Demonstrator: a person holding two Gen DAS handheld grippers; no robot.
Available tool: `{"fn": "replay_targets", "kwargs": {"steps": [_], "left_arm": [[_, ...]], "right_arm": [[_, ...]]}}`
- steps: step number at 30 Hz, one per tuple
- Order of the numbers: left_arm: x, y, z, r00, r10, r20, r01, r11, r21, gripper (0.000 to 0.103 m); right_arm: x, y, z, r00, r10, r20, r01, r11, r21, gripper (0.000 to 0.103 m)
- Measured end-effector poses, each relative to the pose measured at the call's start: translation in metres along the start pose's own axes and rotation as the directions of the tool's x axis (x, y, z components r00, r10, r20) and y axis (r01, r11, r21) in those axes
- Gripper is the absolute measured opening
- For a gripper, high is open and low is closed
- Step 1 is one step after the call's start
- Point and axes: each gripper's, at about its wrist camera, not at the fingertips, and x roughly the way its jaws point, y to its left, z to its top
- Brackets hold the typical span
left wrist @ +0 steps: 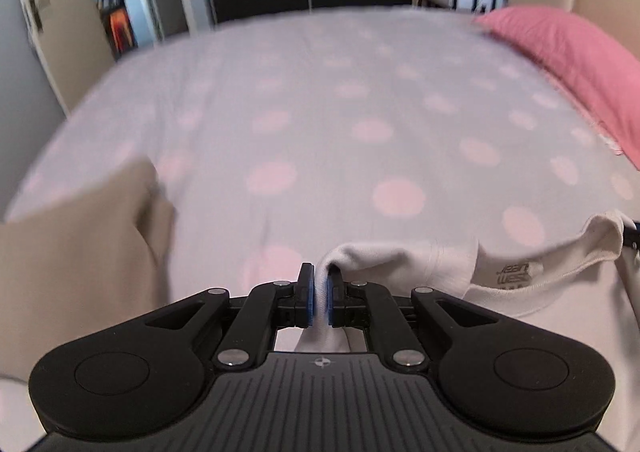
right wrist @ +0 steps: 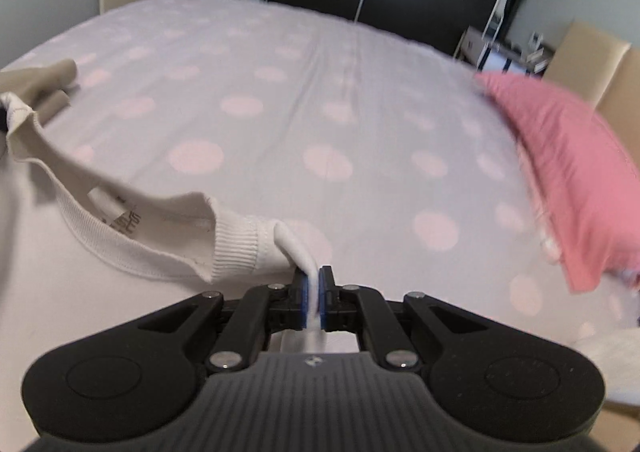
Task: Fold clothes
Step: 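Lift the sweatshirt with both grippers and shake it out in the air, then lay the sweatshirt flat on the bed with both grippers and release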
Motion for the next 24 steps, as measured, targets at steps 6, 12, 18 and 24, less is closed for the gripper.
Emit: {"fn": "replay_targets", "kwargs": {"steps": [6, 12, 18, 24], "left_arm": [[0.068, 0.006, -0.008, 0.994, -0.028, -0.102, 0.024, 0.999, -0.039, 0.005], [0.099, 0.000, -0.021, 0.987, -0.018, -0.157, 0.020, 1.000, 0.014, 0.011], [0.034, 0.013, -0.036, 0.992, -0.046, -0.117, 0.051, 0.998, 0.033, 0.048], [-0.063, 0.038, -0.086, 0.997, -0.013, -0.077, 0.020, 0.996, 0.086, 0.050]], "right_arm": [[0.058, -0.001, -0.013, 0.995, 0.046, -0.084, -0.043, 0.999, 0.028, 0.006], [0.069, -0.008, -0.025, 0.984, 0.092, -0.152, -0.077, 0.992, 0.104, 0.015], [0.017, -0.020, -0.021, 0.985, 0.123, -0.124, -0.101, 0.979, 0.177, 0.043], [-0.072, -0.027, -0.059, 0.982, 0.171, -0.080, -0.150, 0.964, 0.218, 0.043]]}}
